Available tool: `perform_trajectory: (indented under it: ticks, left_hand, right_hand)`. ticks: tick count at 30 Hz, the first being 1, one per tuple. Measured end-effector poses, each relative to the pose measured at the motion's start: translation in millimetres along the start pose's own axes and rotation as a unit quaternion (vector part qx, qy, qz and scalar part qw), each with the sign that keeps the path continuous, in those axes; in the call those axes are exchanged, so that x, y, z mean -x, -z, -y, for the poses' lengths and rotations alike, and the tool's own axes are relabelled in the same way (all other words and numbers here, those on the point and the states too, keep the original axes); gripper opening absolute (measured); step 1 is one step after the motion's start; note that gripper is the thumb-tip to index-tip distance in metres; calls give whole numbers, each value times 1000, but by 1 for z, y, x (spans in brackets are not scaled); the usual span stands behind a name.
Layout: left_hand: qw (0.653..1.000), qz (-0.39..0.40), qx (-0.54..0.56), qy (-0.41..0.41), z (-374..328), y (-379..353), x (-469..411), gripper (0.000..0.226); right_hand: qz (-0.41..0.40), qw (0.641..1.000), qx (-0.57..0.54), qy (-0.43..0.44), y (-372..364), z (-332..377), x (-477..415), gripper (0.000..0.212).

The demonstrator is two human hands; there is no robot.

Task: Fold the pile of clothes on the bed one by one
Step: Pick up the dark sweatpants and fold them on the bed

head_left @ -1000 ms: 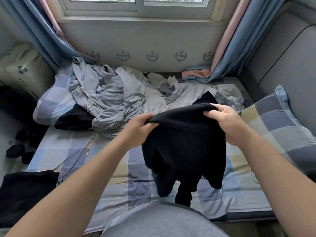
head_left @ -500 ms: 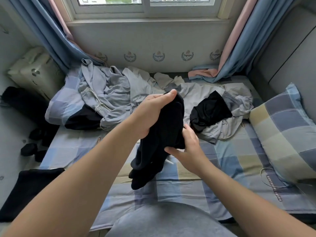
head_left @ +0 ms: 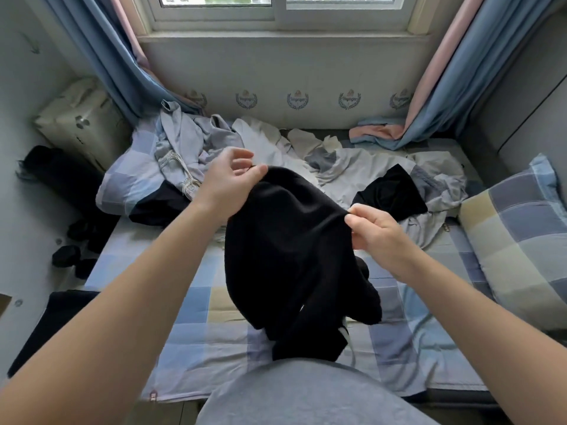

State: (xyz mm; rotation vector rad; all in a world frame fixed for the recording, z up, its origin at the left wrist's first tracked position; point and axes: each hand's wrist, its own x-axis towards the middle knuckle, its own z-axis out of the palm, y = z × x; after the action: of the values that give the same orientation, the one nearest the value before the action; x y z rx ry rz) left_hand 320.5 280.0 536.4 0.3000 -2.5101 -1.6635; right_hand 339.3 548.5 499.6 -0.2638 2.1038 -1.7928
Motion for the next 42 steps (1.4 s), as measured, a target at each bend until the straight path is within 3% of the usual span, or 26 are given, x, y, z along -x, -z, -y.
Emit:
perform_trajectory:
  ticks: [2, 4, 6, 9, 11, 16, 19, 22, 25, 28, 32, 37, 42]
  left_hand:
    - [991, 131, -35, -12, 12, -15, 13, 35]
    - [960, 275, -56, 11, 25, -38, 29, 27]
    - [940, 337, -46, 11, 38, -64, 46, 22]
    - [964, 261, -27, -52, 50, -94, 58, 4]
    - [972, 224, -17, -64, 43, -101, 59, 20]
    - [981, 137, 139, -6, 14, -91, 45, 18]
    - [982, 130, 137, -24, -4, -86, 36, 25]
    - [973, 141, 178, -32, -25, -87, 34, 18]
    - [955, 172, 243, -3, -40, -87, 36, 15]
    - [961, 134, 241, 25, -41, -79, 28, 19]
    - [988, -41, 148, 20, -15, -61, 3, 12]
    - [991, 85, 104, 9, 26, -71, 16, 38]
    - [981, 182, 64, 12, 55, -101, 54, 43]
  right_hand:
    - [-23, 998, -58, -12, 0, 12, -1, 32]
    - [-37, 995, -88, -16, 0, 20, -3, 35]
    - [-47, 994, -97, -4, 2, 21, -4, 32]
    - [-65, 990, -128, -8, 11, 24, -1, 33]
    - [-73, 987, -140, -10, 22, 26, 3, 32]
    - [-116, 992, 43, 19, 53, 14, 9, 20]
    - [-78, 995, 57, 14, 60, 11, 18, 9]
    - [24, 993, 106, -48, 55, -1, 22, 30]
    - [25, 972, 211, -101, 44, -34, 17, 15]
    - [12, 982, 126, -140, 40, -51, 17, 15]
    - [53, 981, -128, -137, 35, -21, 22, 35]
    - [-11, 962, -249, -113, 22, 9, 19, 42]
    - [-55, 943, -298, -141, 26, 19, 19, 58]
